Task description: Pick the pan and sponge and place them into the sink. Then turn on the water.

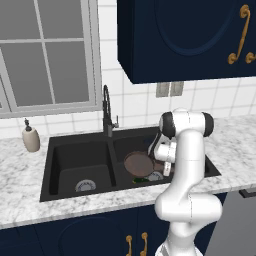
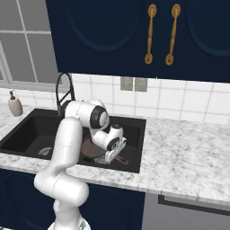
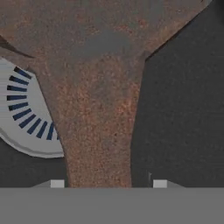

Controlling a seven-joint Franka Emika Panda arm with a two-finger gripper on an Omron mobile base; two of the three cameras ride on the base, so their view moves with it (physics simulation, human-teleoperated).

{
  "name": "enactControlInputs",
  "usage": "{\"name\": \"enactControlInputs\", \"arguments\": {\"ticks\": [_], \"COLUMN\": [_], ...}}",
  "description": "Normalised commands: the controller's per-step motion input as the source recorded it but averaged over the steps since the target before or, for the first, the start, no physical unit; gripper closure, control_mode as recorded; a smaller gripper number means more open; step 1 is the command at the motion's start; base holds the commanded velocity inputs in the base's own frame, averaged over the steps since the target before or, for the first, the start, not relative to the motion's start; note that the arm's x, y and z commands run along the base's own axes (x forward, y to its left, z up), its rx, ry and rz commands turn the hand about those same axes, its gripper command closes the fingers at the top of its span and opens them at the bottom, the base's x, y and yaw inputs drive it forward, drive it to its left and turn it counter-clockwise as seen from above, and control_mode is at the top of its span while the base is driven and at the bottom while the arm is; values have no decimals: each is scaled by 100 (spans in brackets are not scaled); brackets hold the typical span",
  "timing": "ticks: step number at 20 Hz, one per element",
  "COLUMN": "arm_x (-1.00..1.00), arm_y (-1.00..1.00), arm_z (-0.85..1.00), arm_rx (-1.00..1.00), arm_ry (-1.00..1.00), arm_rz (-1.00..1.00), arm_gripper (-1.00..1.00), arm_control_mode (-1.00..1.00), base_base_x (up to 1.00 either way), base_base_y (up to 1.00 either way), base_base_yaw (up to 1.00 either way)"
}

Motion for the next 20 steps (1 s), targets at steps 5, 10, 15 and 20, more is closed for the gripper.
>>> {"name": "enactControlInputs", "arguments": {"ticks": [5,10,15,20], "arm_x": [-11,-36,-35,-31], "arm_y": [0,6,9,24], "arm_z": [91,99,100,91], "arm_rx": [8,17,12,-4], "arm_ry": [-13,-23,-15,-11], "arm_rz": [0,-1,-5,-1], "arm_gripper": [-100,-100,-100,-100], "arm_control_mode": [-100,-100,-100,-100], "base_base_x": [0,0,0,0], "base_base_y": [0,0,0,0], "base_base_yaw": [0,0,0,0]}}
